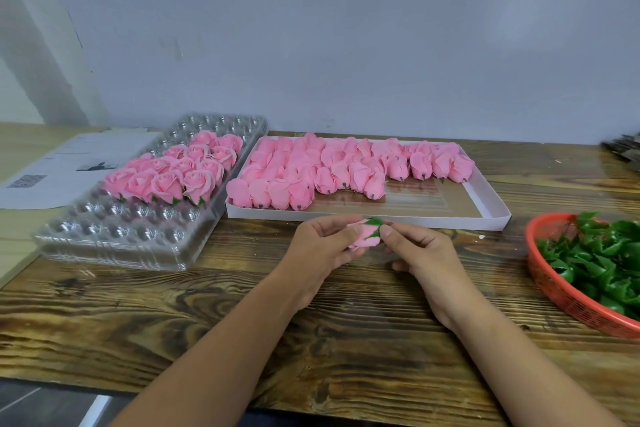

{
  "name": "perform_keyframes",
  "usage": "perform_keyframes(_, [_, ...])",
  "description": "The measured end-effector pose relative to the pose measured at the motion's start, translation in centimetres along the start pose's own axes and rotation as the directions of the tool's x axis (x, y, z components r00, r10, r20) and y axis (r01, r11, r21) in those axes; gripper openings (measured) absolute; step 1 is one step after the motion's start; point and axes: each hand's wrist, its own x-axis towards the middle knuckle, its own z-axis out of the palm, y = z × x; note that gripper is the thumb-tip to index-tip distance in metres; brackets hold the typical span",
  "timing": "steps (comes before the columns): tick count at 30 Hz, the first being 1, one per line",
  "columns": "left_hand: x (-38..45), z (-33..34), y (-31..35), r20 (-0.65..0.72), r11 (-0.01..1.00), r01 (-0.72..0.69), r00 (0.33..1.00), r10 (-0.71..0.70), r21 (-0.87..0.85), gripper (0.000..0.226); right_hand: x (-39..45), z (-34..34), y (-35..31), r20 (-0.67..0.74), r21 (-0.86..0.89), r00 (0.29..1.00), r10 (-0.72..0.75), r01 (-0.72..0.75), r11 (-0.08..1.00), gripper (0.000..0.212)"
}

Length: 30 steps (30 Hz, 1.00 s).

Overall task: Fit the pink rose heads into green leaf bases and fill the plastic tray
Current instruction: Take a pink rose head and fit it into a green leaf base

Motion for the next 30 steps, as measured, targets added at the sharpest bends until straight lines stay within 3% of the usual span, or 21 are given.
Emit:
perform_keyframes(8, [0.21,-0.07,-0.37,0.021,1.0,-0.01,1.0,0.01,0.004,0.022,0.3,-0.21,0.1,-0.075,0.042,0.997,0.005,-0.002,0.999,0.012])
perform_keyframes(16, [0.09,-0.15,-0.32,0.019,0.998,-0.041,0.999,0.04,0.045,0.019,0.48,-0.47,-0.01,-0.106,-0.074,0.982,-0.154,0.146,0.986,0.014])
perform_keyframes(22, [0.17,-0.41,-0.6,-0.006,0.995,-0.051,0.999,0.052,0.082,0.017,0.44,-0.61,0.28,-0.037,-0.225,0.978,-0.203,0.19,0.956,0.01])
perform_keyframes(30, [0.28,-0.46,-0.82,-0.022,0.992,-0.043,0.999,0.046,0.12,0.034,0.42,-0.84,0.47,-0.008,-0.216,0.983,-0.183,0.177,0.96,0.015])
